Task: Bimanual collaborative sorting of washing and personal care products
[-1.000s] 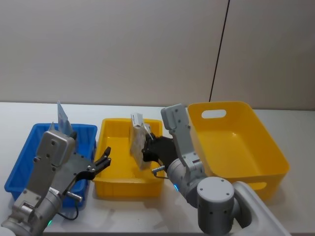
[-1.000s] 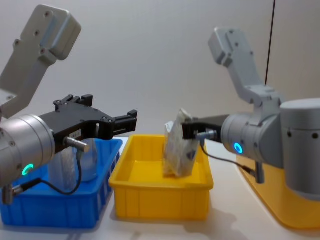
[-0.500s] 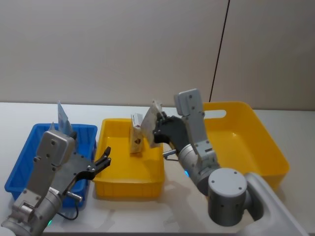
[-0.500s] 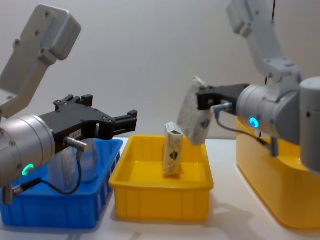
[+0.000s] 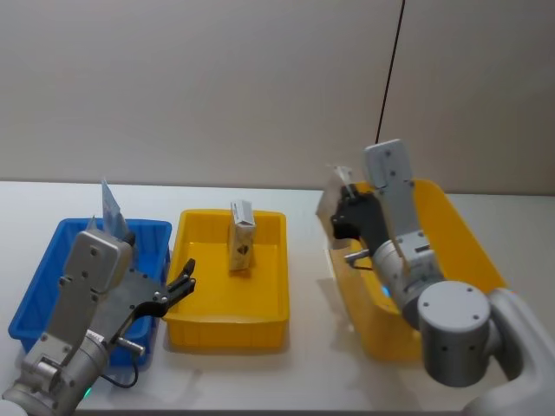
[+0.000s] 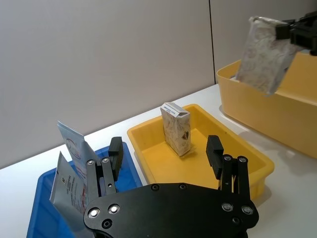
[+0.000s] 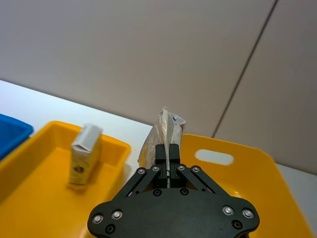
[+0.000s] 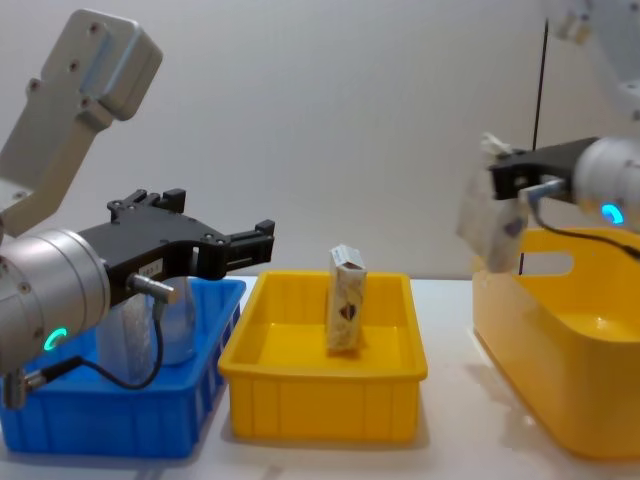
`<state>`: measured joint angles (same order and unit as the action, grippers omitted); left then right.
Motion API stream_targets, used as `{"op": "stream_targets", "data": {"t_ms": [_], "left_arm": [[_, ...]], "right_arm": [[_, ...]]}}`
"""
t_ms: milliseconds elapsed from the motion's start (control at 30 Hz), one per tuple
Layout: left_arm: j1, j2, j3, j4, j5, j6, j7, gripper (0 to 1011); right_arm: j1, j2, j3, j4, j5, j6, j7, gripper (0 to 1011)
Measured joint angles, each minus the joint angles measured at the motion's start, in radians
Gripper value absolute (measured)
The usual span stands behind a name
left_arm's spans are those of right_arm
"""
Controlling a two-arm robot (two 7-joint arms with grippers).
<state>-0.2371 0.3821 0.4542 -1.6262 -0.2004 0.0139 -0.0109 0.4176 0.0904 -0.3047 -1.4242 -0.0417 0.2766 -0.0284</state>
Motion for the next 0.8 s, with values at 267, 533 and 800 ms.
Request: {"op": "stream_targets", "data": {"t_ms": [267, 533, 800], "left_arm": [[0.0, 0.0, 0.0, 0.0, 0.0, 0.0, 0.0, 1001], [0.0, 0.0, 0.0, 0.0, 0.0, 0.0, 0.0, 1001], [0.0, 0.0, 0.0, 0.0, 0.0, 0.0, 0.0, 1002]], "right_arm": [[-0.022, 0.049, 0.032, -0.055, -0.027, 0.079, -0.005, 21], [-0.031, 0.073, 0.048, -0.063, -0.036, 0.121, 0.008, 161], [-0.032, 0.083, 0.058, -0.05, -0.039, 0.143, 0.028, 427]]}}
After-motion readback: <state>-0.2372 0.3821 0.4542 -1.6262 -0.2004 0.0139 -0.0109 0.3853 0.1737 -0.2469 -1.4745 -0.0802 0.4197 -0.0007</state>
